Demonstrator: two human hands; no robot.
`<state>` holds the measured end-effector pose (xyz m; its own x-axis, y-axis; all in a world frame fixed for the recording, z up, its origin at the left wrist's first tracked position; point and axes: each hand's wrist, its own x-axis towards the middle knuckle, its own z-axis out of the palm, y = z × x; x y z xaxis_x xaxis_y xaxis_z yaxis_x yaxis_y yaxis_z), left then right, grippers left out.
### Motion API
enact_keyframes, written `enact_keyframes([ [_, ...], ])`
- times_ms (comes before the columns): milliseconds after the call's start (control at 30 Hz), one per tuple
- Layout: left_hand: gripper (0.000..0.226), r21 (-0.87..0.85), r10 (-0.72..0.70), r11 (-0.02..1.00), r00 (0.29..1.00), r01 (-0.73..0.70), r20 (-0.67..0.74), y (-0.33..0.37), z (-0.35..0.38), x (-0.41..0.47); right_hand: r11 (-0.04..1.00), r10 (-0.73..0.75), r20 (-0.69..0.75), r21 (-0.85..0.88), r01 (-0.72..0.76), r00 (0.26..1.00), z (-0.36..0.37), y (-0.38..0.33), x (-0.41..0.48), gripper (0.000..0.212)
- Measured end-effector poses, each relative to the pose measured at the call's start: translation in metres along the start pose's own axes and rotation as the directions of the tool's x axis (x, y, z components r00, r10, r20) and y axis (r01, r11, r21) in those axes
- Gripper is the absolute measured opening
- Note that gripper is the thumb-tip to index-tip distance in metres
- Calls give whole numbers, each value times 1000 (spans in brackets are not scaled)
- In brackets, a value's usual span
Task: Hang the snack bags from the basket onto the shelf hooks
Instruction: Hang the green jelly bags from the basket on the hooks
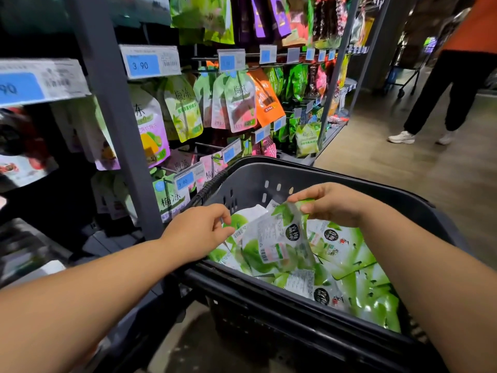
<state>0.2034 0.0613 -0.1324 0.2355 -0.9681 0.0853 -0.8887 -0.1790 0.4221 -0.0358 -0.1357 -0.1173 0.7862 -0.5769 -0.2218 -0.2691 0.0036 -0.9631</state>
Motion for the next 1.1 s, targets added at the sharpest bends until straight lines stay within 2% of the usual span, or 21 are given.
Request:
enact_keyframes([
  [33,9,5,3,1000,1000,-3,1,0,0,0,1000,-11,39,24,10,999,-5,-1,-2,35],
  [100,9,15,10,1000,1000,-10,3,0,0,0,997,-33,85,79,26,996,-15,-3,-4,75],
  [133,9,19,12,1000,1000,-12,4,0,0,0,994,-41,91,101,31,995,-19,-4,-5,85],
  [167,9,22,13,1000,1000,-13,5,0,0,0,994,-54,91,95,45,994,-21,-6,-7,83],
  [200,9,26,13,1000,1000,-13,5,0,0,0,997,-59,66,62,55,996,-20,-10,-8,69],
  [267,9,37,15,999,1000,-15,0,0,0,0,994,-81,-86,-87,73,993,-14,-16,-10,33],
  [367,10,41,15,999,1000,-15,-5,0,0,0,935,-172,-305,-351,57,937,-8,-15,-4,13],
  [433,10,50,18,999,1000,-18,-4,0,0,0,910,-207,-380,-414,34,902,-6,-10,-1,12],
  [533,10,60,29,998,1000,-28,0,0,1,0,942,-182,-397,-332,44,900,-8,0,1,19],
  [700,11,57,36,998,999,-35,-3,-1,1,0,990,-119,-258,-108,94,959,0,15,-1,11],
  [967,13,51,27,998,1000,-27,2,0,0,1,968,-197,-314,91,236,929,16,-7,2,3],
  [1000,14,42,21,999,1000,-22,5,1,-1,0,959,-215,-315,110,260,924,18,-12,3,6],
  [1100,26,-15,4,1000,1000,-4,22,2,-2,0,933,-265,-321,154,327,909,29,-29,3,36],
])
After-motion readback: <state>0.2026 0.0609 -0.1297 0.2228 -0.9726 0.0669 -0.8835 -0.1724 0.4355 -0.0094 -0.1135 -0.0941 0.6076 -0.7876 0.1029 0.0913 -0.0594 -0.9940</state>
